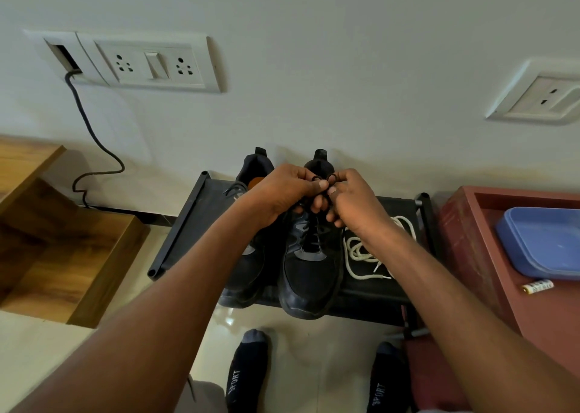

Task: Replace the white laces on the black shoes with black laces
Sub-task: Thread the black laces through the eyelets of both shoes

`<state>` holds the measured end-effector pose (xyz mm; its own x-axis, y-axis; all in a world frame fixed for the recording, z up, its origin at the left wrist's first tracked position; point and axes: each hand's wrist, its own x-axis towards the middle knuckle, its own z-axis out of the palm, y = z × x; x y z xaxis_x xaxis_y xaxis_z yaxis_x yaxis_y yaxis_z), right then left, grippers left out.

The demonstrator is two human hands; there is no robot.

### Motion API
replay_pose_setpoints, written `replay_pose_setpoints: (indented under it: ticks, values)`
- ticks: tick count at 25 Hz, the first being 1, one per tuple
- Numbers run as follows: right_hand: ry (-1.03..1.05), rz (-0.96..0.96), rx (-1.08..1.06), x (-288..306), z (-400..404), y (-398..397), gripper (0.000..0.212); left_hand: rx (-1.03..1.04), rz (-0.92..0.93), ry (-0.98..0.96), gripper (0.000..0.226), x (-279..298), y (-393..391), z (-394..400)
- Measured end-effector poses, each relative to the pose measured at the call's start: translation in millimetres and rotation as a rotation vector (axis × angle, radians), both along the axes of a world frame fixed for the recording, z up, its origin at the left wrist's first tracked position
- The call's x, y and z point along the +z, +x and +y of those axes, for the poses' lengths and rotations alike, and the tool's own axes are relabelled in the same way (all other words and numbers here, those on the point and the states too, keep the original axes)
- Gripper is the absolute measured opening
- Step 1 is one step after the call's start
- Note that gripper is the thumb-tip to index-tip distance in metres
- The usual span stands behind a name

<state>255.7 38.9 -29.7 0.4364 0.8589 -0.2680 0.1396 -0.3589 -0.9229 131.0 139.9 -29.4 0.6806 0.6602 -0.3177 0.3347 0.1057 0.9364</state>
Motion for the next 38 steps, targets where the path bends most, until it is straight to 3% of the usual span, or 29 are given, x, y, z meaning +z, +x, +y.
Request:
replay_pose_setpoints:
  ticks: [4,10,12,16,19,23,28,35,38]
  values:
    - [-0.016,0.296,-0.086,4,0,1,0.039,0.063,-0.013,-0.020,0.015,0,0,-1]
    - [-0.037,0.296,-0.208,0,0,1,0.021,-0.019,-0.035,0.028,0.021,5,-8,2]
    - [-0.042,0.340,-0.249,1,0,3,0.019,-0.036,-0.029,0.165,0.029,4,-12,5]
    - [-0.073,0.300,-0.209,1,0,3,0.018,0.009,0.012,0.629,0.036,-5,-11,5]
    - [-0.103,0.307,-0.184,-1,0,1,0.021,-0.019,-0.107,0.700,0.029,-7,-9,-1]
    - [-0.122,0.310,-0.161,-2,1,1,0.022,-0.018,-0.208,0.634,0.019,-8,-9,-2]
    - [-0.121,0.237,-0.127,-1,1,2,0.025,0.031,-0.096,0.435,0.030,-1,-9,-3]
    - [-0.105,0.216,-0.060,-2,3,5,0.030,0.173,-0.039,0.130,0.028,8,-8,-4]
    - [-0.066,0.147,0.047,-1,1,3,0.016,0.257,0.029,-0.037,0.021,7,-11,2]
